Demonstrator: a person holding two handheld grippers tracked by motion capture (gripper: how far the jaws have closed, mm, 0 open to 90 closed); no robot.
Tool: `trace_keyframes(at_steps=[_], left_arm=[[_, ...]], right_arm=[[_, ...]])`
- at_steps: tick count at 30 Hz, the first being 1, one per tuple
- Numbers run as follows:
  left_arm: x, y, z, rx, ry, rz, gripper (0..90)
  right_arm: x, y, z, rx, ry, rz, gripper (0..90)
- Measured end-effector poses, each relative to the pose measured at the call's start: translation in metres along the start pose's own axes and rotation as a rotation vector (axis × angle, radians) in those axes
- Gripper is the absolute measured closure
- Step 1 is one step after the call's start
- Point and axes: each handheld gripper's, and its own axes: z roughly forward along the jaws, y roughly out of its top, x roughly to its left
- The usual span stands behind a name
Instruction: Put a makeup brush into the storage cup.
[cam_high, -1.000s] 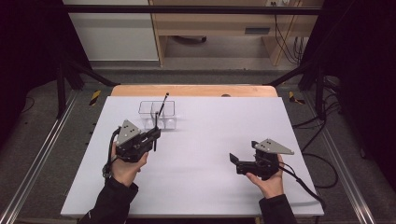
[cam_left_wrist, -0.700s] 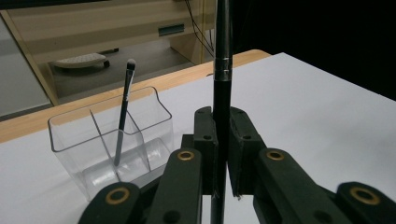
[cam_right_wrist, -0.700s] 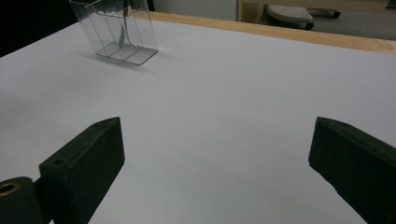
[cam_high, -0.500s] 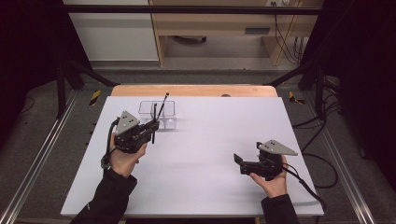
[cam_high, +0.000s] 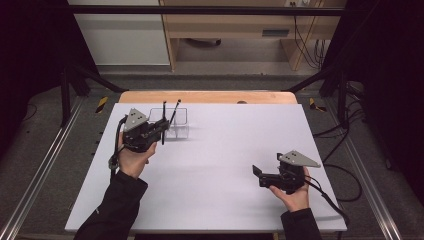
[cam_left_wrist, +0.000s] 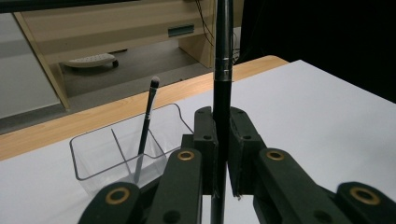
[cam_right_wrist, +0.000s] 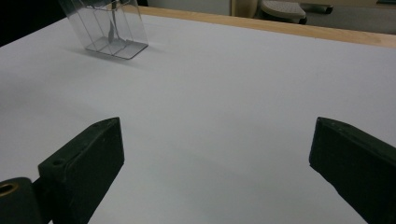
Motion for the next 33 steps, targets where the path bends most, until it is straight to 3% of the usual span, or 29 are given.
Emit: trace_keyframes(at_steps=[21,33], left_arm=[[0.021,0.015,0.036,0.01,0.039,-0.013,82.6],[0.032,0.023,0.058,0.008,0.055,-0.044,82.6]], right_arm=[[0.0,-0.001,0.0,0.008,-0.01,-0.01,3.2],[0.0,-0.001,0.0,0.016,-0.018,-0.017,3.0]])
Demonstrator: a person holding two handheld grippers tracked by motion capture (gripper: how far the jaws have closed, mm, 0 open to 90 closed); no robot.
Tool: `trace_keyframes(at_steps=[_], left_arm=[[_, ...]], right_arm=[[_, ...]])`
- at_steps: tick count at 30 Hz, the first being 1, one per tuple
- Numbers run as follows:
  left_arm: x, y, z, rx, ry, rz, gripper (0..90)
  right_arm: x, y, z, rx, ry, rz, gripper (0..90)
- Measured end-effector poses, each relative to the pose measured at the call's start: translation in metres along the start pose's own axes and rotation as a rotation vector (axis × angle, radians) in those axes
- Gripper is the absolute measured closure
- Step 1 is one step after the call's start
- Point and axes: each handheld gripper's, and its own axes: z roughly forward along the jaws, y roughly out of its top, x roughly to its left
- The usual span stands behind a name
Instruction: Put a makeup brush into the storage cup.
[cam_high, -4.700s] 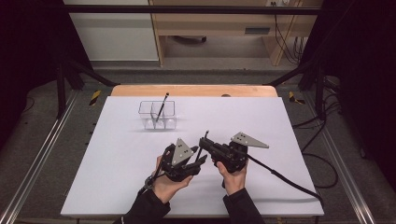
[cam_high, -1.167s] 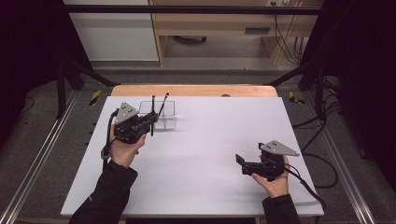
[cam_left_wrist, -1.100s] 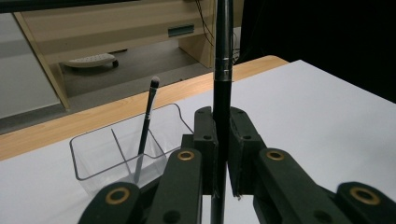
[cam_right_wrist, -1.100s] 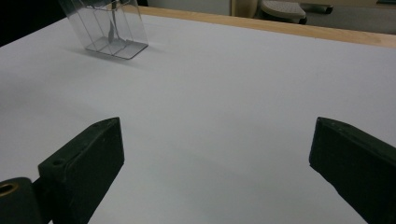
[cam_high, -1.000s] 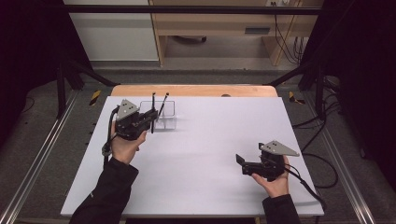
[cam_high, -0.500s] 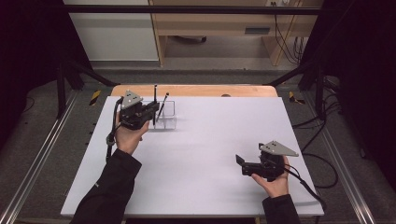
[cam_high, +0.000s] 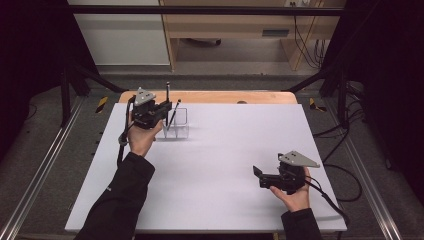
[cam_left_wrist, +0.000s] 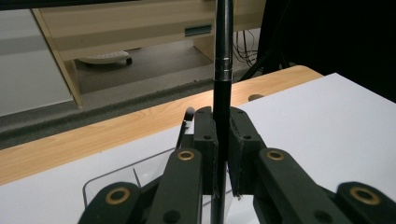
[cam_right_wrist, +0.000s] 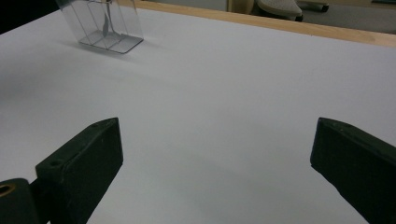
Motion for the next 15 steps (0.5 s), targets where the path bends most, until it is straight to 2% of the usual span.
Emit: trace_keyframes(at_steps=[15], left_arm=[[0.011,0.005,0.02,0.006,0.029,-0.012,82.6]], right_arm=[[0.0,0.001,0.0,-0.006,0.006,0.008,3.1]])
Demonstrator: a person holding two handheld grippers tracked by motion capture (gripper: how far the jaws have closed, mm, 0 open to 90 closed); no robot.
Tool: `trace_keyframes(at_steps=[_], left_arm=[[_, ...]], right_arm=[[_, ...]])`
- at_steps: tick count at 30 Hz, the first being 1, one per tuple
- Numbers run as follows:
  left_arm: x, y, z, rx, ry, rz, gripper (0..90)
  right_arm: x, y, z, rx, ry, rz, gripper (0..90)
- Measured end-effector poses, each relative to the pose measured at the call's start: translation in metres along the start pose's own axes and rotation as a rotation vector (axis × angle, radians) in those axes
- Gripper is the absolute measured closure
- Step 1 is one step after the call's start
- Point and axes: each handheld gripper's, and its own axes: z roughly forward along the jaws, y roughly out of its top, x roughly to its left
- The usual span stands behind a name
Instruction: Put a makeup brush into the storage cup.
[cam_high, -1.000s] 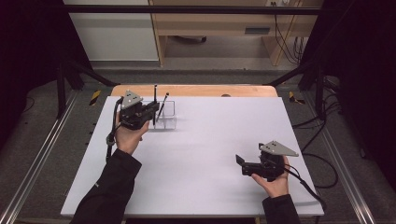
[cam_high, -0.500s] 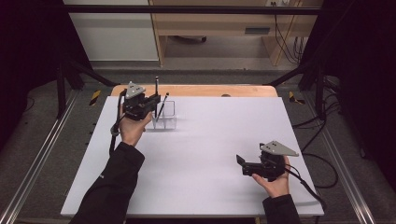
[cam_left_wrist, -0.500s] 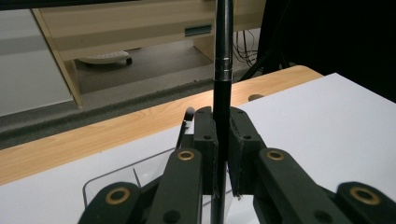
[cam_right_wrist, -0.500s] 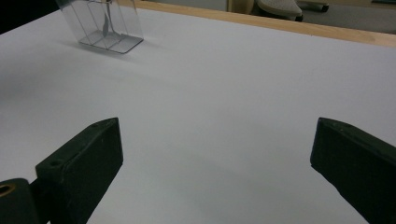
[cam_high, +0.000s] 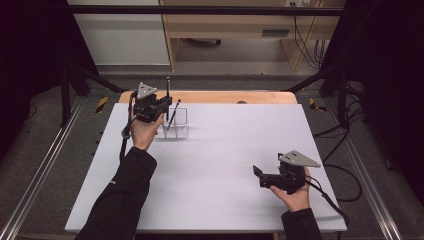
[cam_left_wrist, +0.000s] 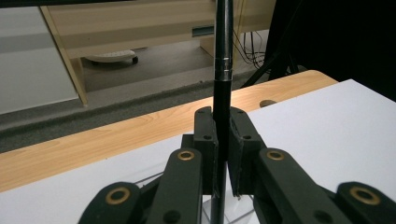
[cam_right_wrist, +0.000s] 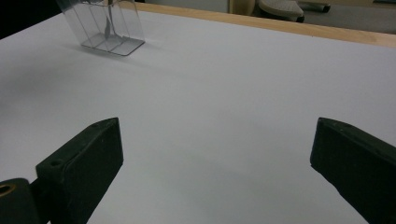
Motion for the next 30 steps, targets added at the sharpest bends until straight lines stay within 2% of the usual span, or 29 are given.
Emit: trace_keyframes(at_steps=[30], left_arm=[[0.012,-0.013,0.029,0.022,0.044,0.018,82.8]], right_arm=[[0.0,0.0,-0.001,-0.007,0.005,0.002,3.3]])
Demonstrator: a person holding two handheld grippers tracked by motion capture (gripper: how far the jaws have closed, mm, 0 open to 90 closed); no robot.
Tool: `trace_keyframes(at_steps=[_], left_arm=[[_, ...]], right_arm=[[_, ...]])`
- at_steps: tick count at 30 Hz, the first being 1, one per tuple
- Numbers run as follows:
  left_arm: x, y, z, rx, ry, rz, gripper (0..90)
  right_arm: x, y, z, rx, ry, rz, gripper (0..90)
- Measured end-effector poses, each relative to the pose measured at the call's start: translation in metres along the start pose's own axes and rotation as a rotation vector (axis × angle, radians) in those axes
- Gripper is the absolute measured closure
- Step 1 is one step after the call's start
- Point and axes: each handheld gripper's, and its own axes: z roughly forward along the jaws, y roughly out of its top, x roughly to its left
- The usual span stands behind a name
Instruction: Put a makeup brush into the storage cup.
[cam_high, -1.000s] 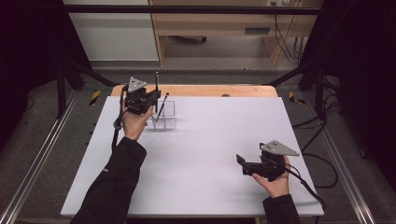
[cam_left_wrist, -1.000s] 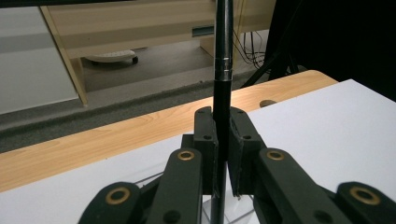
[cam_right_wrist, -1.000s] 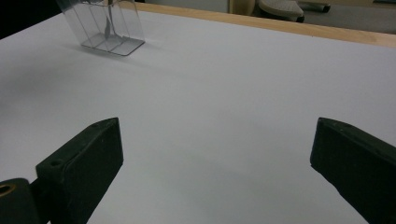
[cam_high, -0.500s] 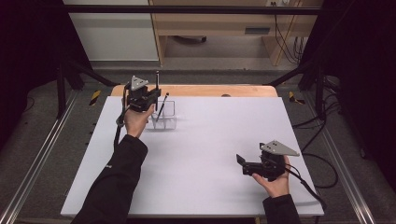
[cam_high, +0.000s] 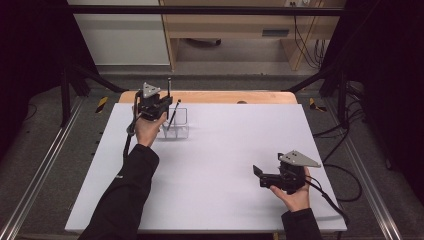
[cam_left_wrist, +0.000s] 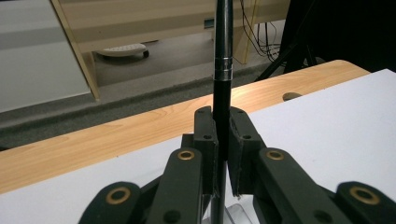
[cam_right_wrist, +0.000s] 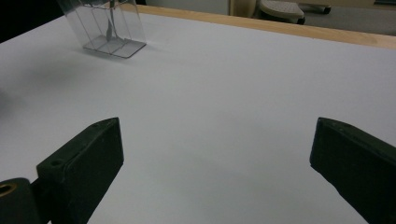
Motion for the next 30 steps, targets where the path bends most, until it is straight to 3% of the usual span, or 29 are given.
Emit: trace_keyframes(at_steps=[30], left_arm=[[0.005,-0.028,0.008,0.02,0.013,-0.008,82.8]], right_arm=[[0.001,0.0,0.001,-0.001,0.004,0.003,3.7]])
